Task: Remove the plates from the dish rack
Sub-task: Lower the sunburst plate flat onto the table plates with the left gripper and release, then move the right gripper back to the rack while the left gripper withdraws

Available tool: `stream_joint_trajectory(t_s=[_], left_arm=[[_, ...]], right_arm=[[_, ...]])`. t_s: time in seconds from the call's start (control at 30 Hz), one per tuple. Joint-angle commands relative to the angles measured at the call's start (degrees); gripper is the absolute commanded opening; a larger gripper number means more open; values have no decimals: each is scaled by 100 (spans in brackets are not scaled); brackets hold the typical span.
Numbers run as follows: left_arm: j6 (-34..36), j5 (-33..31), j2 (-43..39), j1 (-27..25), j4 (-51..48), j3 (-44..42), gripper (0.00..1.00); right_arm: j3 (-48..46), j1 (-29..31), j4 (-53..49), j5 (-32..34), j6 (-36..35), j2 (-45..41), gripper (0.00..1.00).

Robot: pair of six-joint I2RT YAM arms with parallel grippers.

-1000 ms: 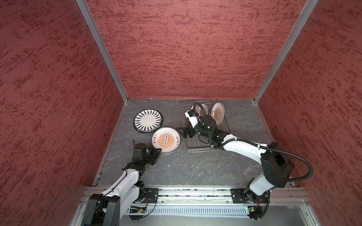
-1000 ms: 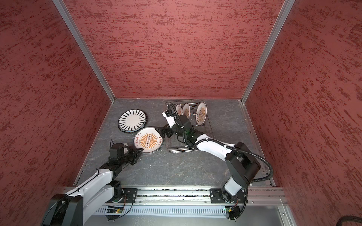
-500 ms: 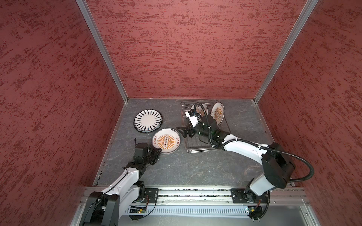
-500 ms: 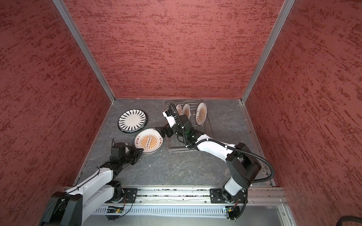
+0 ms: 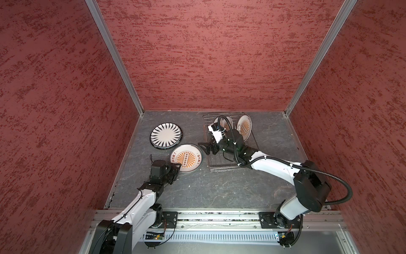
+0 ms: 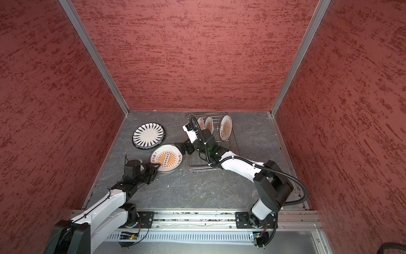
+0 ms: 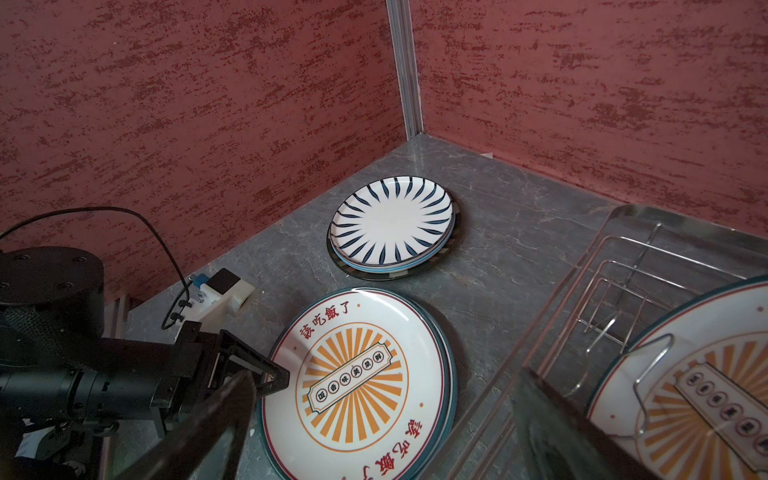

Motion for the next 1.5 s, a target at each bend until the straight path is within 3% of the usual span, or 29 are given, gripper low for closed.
stream_joint_trajectory(t_s=[0.0, 0.13, 0.37, 0.5, 0.73, 0.83, 0.9, 1.0, 1.17, 1.27, 1.47], left_arm=[[67, -343, -230, -38, -257, 108, 49], [89, -542, -469, -41, -487, 114, 61], [112, -749, -571, -104, -619, 125, 67], [195, -989, -639, -171, -724, 139, 77], [386, -1494, -1348, -225, -1063, 83, 84], [572, -1763, -1801, -310, -1153, 4, 90], [1032, -1574, -2133, -365, -459, -274, 99], [1319, -1181, -2586, -395, 536, -731, 99], [1965, -844, -3101, -423, 778, -832, 100], [2292, -306, -3252, -495, 1569, -1076, 99], [2655, 136, -3184, -801, 2014, -1065, 100]], right_arm=[[-13, 26, 128, 69, -54, -113, 97], [150, 26, -203, -132, -161, -11, 99], [703, 193, -1197, -435, -603, 404, 99], [806, 255, -1297, -319, -649, 526, 99], [130, 255, -159, 231, -246, -40, 99], [-355, 212, 480, 461, 352, -574, 99], [-684, 182, 841, 599, 711, -996, 99], [-860, 184, 707, 1271, 1078, -1384, 99], [-1226, 184, 832, 1314, 961, -1721, 99], [-1491, 184, 1057, 1439, 947, -1949, 99], [-1484, 184, 829, 2407, 876, -2095, 95]])
